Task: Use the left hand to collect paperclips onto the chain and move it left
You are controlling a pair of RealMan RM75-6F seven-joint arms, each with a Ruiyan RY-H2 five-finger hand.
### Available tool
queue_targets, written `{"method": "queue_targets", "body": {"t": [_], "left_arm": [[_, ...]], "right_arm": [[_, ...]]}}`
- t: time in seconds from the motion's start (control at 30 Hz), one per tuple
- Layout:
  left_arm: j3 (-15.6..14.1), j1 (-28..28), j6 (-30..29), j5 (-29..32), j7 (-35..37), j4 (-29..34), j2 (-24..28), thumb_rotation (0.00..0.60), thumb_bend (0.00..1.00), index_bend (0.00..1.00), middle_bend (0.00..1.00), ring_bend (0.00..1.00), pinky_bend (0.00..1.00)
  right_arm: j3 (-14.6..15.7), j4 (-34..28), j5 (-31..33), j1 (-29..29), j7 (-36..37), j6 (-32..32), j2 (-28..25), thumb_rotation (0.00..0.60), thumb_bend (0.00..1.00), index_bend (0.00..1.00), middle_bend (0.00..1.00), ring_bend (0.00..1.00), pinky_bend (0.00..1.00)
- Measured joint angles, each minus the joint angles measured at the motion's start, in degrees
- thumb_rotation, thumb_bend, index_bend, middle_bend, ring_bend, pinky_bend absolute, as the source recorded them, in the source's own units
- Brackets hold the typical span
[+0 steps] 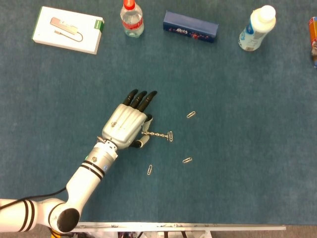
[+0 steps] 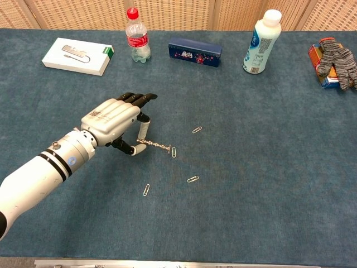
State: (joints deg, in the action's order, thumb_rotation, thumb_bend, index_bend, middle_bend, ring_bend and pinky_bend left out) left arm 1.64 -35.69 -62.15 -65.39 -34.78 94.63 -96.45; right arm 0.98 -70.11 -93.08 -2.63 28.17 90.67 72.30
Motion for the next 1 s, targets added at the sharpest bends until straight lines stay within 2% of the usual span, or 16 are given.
{"method": "queue_targets", "body": {"t": [0.3, 0.7, 0.83, 1.0], "left_arm": [[1.06, -0.93, 1.66, 2.71, -0.89, -1.61, -1.68, 0.600, 0.31, 0.68, 0.00, 0.00, 0.00], [1.01, -1.06, 1.78, 3.12, -0.62, -2.27, -2.07, 0.600, 0.31, 0.68, 0.00, 0.00, 0.00], [0.78, -0.82, 1.57, 2.98, -0.45, -2.22, -2.01, 0.600, 0.31, 0.68, 0.00, 0.00, 0.00], [-0.06, 0.02, 0.01, 2.24, -0.61, -4.09, -5.25, 0.600, 0.31, 0.68, 0.00, 0.00, 0.00]], "right_arm": [[-0.13, 0.83, 0.24, 0.04, 0.81, -0.25, 0.30, 0.600, 0.36, 0.53, 0.35, 0.25, 0.22], [-0.30, 1.36, 0.52, -0.13, 1.36, -0.90, 0.60, 0.600, 0.36, 0.53, 0.35, 0.25, 0.22], [0.73, 2.66, -0.09, 1.38, 1.67, 0.66, 1.09, 0.600, 0.36, 0.53, 0.35, 0.25, 0.22], [0.86, 2.90, -0.38, 1.56, 2.22, 1.03, 1.10, 0.600, 0.36, 0.53, 0.35, 0.25, 0.22]]}}
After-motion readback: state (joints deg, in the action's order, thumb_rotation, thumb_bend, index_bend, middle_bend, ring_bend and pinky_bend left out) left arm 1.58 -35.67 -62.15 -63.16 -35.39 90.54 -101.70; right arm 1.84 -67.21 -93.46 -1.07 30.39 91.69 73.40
